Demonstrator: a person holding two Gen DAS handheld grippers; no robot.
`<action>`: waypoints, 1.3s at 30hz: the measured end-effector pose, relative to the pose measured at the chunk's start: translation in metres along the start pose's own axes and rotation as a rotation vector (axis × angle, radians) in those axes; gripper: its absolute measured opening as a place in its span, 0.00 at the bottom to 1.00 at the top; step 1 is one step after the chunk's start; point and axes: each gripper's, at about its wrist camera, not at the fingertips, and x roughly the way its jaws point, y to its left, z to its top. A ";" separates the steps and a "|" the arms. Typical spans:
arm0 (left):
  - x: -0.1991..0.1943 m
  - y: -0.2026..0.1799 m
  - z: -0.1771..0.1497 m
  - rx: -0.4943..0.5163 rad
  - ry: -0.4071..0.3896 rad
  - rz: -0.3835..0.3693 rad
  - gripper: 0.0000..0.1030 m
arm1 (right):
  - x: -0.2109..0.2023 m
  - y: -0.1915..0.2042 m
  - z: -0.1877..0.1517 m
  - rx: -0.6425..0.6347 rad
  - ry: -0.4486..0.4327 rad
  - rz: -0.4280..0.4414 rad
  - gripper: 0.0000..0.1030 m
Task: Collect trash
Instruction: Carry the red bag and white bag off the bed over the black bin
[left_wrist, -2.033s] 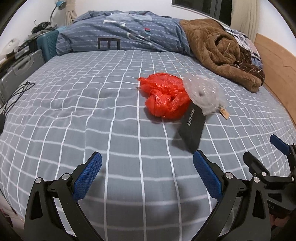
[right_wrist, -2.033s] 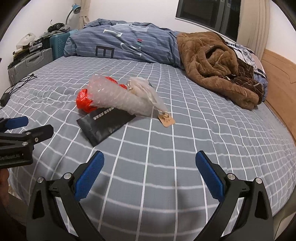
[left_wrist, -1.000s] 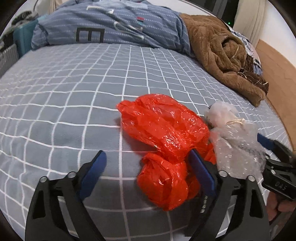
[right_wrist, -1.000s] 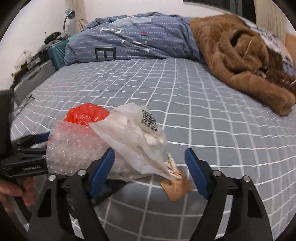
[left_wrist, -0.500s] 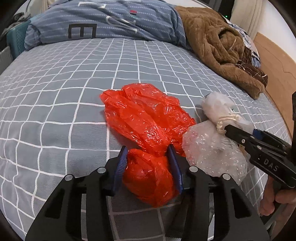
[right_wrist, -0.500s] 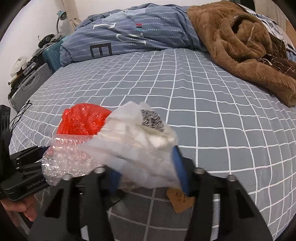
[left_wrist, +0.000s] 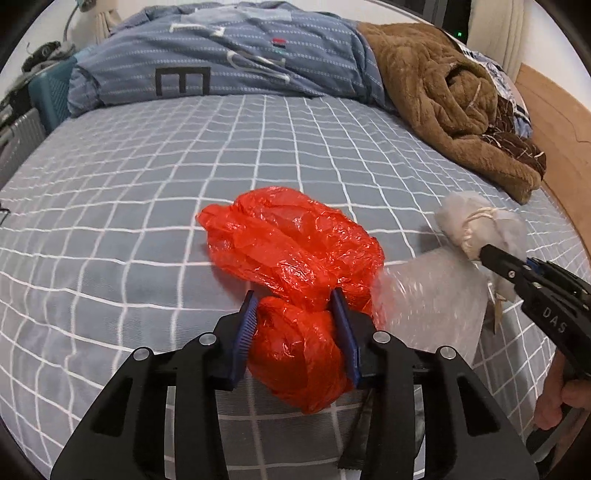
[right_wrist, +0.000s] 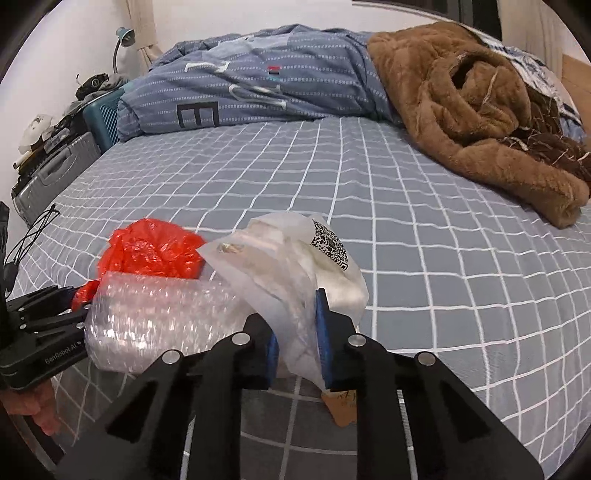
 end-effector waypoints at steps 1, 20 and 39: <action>-0.002 0.001 0.001 -0.004 -0.003 0.004 0.38 | -0.003 0.000 0.000 0.000 -0.008 -0.003 0.16; -0.062 -0.002 0.004 -0.004 -0.124 0.060 0.38 | -0.068 0.014 0.004 -0.015 -0.119 -0.059 0.16; -0.095 -0.029 -0.031 0.008 -0.118 0.033 0.38 | -0.106 0.017 -0.030 -0.021 -0.084 -0.098 0.16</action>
